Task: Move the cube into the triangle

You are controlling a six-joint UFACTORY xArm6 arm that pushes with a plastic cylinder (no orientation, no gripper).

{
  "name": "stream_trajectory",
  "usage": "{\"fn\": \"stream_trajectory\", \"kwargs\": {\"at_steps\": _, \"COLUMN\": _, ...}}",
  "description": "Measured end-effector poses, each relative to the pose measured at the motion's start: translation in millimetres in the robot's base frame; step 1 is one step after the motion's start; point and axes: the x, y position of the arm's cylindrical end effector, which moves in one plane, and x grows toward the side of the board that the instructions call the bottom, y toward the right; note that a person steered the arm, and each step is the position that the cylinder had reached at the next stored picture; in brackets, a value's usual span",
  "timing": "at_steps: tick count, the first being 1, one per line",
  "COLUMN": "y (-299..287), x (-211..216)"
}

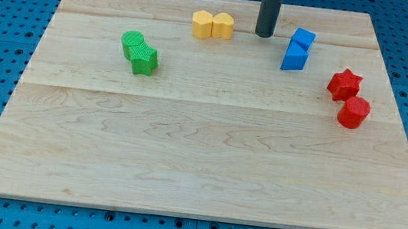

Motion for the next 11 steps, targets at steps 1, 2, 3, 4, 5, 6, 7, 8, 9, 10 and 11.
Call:
{"fn": "stream_trajectory", "kwargs": {"at_steps": 1, "y": 0.0, "x": 0.0}}
{"fn": "stream_trajectory", "kwargs": {"at_steps": 2, "y": 0.0, "x": -4.7}}
{"fn": "stream_trajectory", "kwargs": {"at_steps": 3, "y": 7.0, "x": -15.8}}
{"fn": "stream_trajectory", "kwargs": {"at_steps": 4, "y": 19.0, "x": -18.7}}
{"fn": "stream_trajectory", "kwargs": {"at_steps": 5, "y": 20.6, "x": -18.7}}
{"fn": "stream_trajectory", "kwargs": {"at_steps": 6, "y": 57.8, "x": -18.7}}
{"fn": "stream_trajectory", "kwargs": {"at_steps": 7, "y": 58.6, "x": -18.7}}
{"fn": "stream_trajectory", "kwargs": {"at_steps": 8, "y": 58.6, "x": -18.7}}
{"fn": "stream_trajectory", "kwargs": {"at_steps": 9, "y": 70.0, "x": -18.1}}
{"fn": "stream_trajectory", "kwargs": {"at_steps": 10, "y": 77.1, "x": -18.1}}
{"fn": "stream_trajectory", "kwargs": {"at_steps": 11, "y": 77.1, "x": -16.9}}
